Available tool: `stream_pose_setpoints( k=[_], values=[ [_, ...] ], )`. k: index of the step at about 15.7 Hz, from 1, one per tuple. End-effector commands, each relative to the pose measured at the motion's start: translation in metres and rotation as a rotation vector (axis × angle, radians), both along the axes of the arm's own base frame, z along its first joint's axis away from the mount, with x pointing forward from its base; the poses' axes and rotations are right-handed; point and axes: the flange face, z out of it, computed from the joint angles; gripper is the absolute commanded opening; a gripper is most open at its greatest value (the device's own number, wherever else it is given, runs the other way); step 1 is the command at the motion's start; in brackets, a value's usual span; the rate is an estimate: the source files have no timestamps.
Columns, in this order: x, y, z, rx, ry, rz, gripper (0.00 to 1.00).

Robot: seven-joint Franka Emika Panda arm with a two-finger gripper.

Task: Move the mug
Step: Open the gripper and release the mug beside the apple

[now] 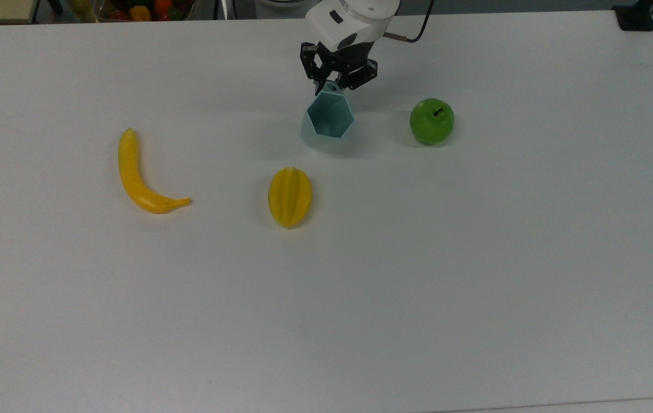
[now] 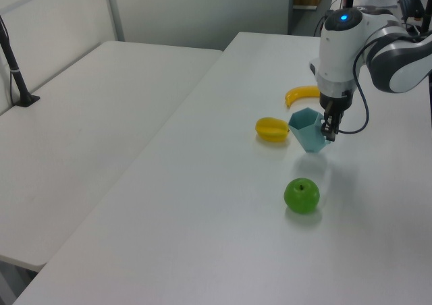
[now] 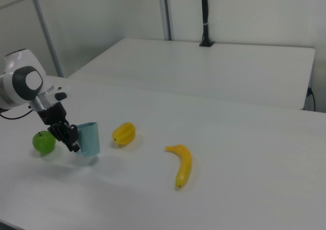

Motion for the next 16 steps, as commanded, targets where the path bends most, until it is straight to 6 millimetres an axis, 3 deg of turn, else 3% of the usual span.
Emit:
stream_pose_setpoints(
  k=[1,2,3,4,5,7,8,12,14,16],
  values=[
    [-0.004,0.011,-0.007,0.01,0.013,0.09,0.14],
    [-0.004,0.01,-0.007,0.008,0.017,0.092,0.18],
    [-0.005,0.009,-0.007,0.003,0.027,0.1,0.35],
    [-0.006,0.007,-0.006,-0.005,0.042,0.095,0.65],
    [-0.007,0.006,-0.006,-0.012,0.056,0.09,0.78],
    [-0.006,0.007,-0.002,-0.005,0.057,0.082,0.85],
    [-0.007,0.006,0.0,-0.008,0.068,0.074,1.0],
    [-0.01,0.003,0.008,-0.03,0.1,0.06,1.0],
    [-0.002,-0.001,0.028,-0.036,0.099,0.052,1.0],
    [0.016,-0.007,0.065,0.007,0.102,0.063,1.0]
  ],
)
